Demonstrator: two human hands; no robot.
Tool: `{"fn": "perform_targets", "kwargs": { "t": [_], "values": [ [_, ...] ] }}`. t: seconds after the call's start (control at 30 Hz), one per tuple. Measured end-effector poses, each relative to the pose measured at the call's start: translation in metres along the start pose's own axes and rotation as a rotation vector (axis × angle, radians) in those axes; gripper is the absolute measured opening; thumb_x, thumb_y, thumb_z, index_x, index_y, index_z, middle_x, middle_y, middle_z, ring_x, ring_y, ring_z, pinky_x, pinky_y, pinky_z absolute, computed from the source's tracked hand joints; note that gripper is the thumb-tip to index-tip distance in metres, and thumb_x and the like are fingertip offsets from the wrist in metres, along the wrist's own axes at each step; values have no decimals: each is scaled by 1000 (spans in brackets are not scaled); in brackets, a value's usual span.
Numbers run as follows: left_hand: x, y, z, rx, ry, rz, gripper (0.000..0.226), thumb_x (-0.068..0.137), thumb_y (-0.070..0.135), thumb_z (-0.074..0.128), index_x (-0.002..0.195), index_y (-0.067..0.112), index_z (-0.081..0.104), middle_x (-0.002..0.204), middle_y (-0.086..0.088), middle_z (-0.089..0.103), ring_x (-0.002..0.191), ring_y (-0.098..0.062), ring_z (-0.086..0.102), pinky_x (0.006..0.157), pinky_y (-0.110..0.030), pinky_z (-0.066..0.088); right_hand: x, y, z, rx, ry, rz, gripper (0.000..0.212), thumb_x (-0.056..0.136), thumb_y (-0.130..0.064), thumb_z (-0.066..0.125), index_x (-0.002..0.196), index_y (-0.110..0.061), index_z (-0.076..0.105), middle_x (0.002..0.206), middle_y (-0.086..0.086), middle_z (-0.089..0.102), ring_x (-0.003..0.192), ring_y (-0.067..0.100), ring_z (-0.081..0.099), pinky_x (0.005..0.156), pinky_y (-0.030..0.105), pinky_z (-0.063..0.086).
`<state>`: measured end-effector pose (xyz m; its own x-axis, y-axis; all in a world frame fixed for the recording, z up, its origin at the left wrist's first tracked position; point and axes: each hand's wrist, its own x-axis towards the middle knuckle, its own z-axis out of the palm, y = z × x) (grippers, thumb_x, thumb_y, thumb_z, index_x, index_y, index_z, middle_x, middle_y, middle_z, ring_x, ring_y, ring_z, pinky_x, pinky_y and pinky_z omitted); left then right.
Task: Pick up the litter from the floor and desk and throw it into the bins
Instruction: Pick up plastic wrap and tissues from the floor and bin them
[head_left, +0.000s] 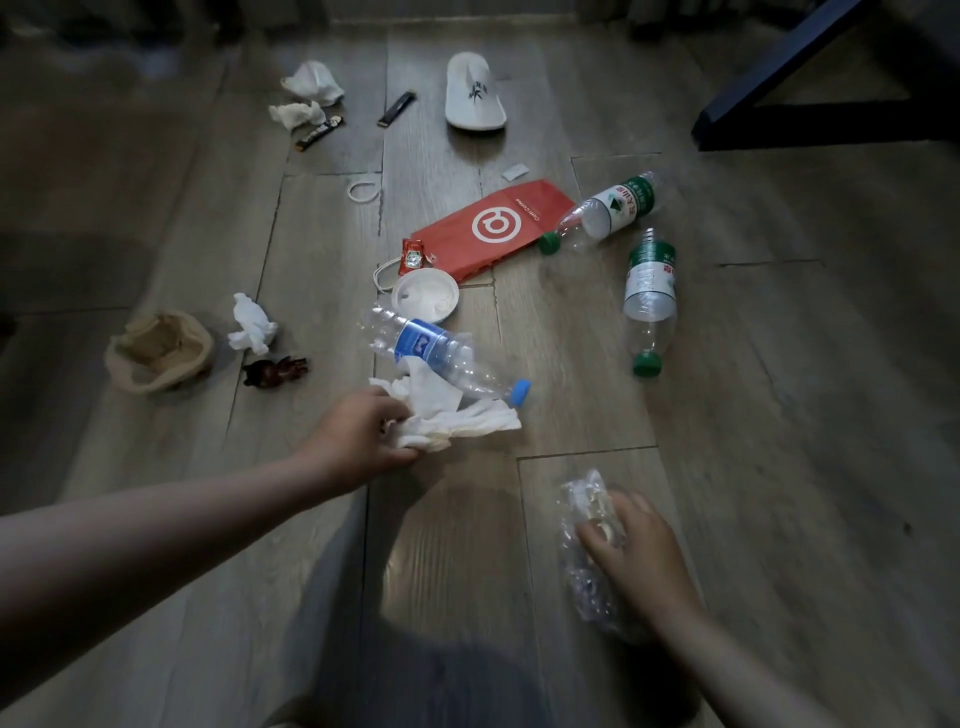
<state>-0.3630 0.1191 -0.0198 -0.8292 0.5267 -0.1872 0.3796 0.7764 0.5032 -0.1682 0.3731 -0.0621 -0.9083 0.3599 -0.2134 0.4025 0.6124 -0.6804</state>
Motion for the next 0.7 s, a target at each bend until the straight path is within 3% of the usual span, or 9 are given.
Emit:
{"fn": "perform_targets", "kwargs": {
  "t": [0.07, 0.23, 0.37, 0.53, 0.6, 0.7],
  "values": [
    [-5, 9, -4, -27, 5, 4, 25, 68, 31, 81, 86, 16, 72, 79, 5, 55, 66, -5, 49, 56, -25, 35, -2, -4, -4, 73, 29, 58, 5, 84, -21, 69, 85, -20, 64, 84, -7, 60, 75, 8, 58, 61, 14, 42],
    [-8, 40, -22, -152, -28, -19, 16, 68, 28, 81, 72, 16, 71, 71, 5, 59, 60, -7, 53, 53, -28, 41, 3, -28, -36, 230, 38, 122, 10, 82, -25, 70, 84, -17, 65, 79, 1, 68, 74, 16, 66, 68, 42, 55],
    [15, 68, -43, -256, -3, -12, 22, 65, 29, 82, 56, 19, 64, 55, 6, 54, 50, -5, 48, 48, -23, 33, 29, -61, -84, 269, 114, 84, 6, 81, -21, 72, 83, -19, 66, 78, 1, 69, 73, 16, 66, 67, 38, 53],
    [48, 105, -69, -373, 45, -36, 30, 60, 36, 82, 62, 10, 68, 56, -7, 58, 50, -8, 46, 49, -28, 32, 64, -95, -136, 394, 169, 160, 6, 82, -16, 71, 84, -21, 69, 76, -1, 72, 67, 11, 67, 59, 24, 51],
    [55, 118, -83, -414, 33, -87, 30, 62, 34, 82, 61, 8, 67, 52, -5, 54, 49, -7, 45, 48, -27, 30, 70, -110, -152, 451, 162, 234, 7, 82, -15, 71, 85, -20, 70, 76, -2, 73, 68, 12, 69, 62, 28, 53],
    [52, 143, -119, -505, 5, -153, 38, 55, 47, 74, 64, 10, 69, 54, -10, 59, 48, -9, 49, 48, -28, 33, 66, -139, -181, 524, 163, 344, 6, 81, -12, 72, 86, -16, 70, 77, -1, 75, 72, 15, 71, 67, 36, 56]
  ]
}}
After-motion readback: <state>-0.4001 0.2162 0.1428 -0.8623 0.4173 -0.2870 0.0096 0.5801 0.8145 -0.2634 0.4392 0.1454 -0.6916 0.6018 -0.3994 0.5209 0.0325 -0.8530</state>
